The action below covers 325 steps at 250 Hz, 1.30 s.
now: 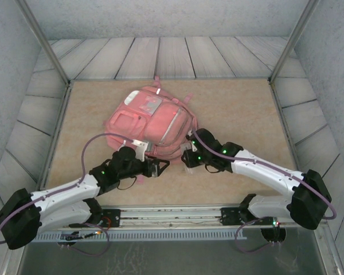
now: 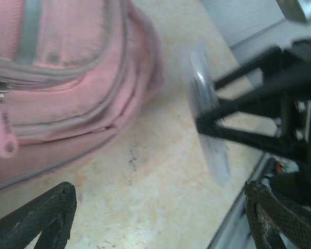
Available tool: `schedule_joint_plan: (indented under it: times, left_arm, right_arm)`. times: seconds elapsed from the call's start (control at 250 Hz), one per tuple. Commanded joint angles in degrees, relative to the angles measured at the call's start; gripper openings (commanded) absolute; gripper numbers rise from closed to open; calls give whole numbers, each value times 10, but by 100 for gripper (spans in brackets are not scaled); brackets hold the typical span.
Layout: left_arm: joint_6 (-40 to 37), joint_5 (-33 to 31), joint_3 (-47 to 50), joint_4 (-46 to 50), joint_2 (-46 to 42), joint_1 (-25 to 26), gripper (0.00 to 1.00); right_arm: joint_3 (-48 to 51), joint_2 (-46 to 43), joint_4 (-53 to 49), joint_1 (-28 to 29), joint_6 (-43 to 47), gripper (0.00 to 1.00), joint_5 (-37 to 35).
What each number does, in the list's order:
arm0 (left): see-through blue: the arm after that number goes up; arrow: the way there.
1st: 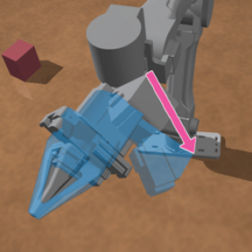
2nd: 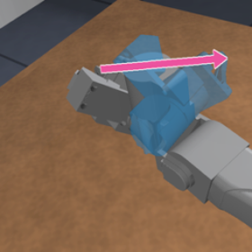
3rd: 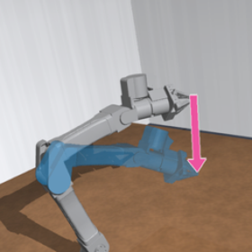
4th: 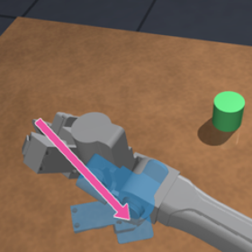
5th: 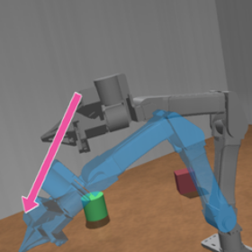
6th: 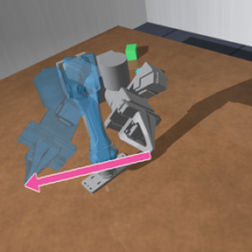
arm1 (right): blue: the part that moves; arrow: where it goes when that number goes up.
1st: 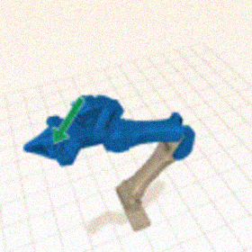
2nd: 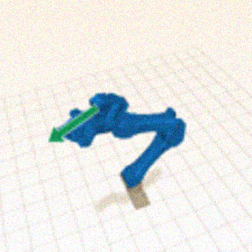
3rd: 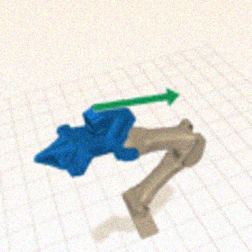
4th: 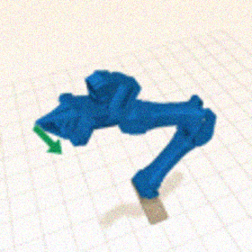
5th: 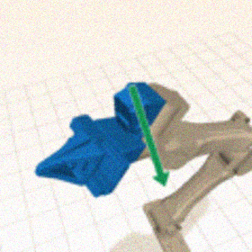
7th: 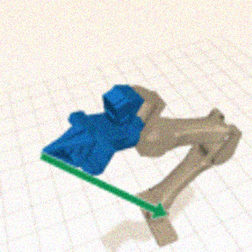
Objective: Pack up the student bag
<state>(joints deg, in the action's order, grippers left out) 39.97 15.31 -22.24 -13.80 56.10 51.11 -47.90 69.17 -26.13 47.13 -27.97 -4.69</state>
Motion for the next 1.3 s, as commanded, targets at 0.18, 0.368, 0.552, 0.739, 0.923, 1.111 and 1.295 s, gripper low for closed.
schedule_joint_plan:
  times: [0.18,0.368,0.552,0.739,0.923,1.111,1.295]
  left_arm:
    - [-76,70,-49,-6,25,-2,80]
    - [-80,50,-88,-17,72,-2,70]
    - [-66,-5,-120,-4,97,-2,58]
    - [-56,-19,-128,9,104,-3,44]
    - [-40,-26,-123,13,97,-6,27]
    - [-28,-24,-121,11,83,-10,17]
    - [-17,-12,-117,9,69,-17,11]
  right_arm:
    - [-66,24,139,-3,-28,26,28]
    - [-69,42,181,-3,-46,25,69]
    - [-61,43,203,-3,-56,24,75]
    - [-56,38,209,-3,-63,24,63]
    - [-52,33,217,-3,-65,25,65]
    - [-41,26,223,-4,-67,28,64]
    - [-42,12,210,-3,-42,52,78]
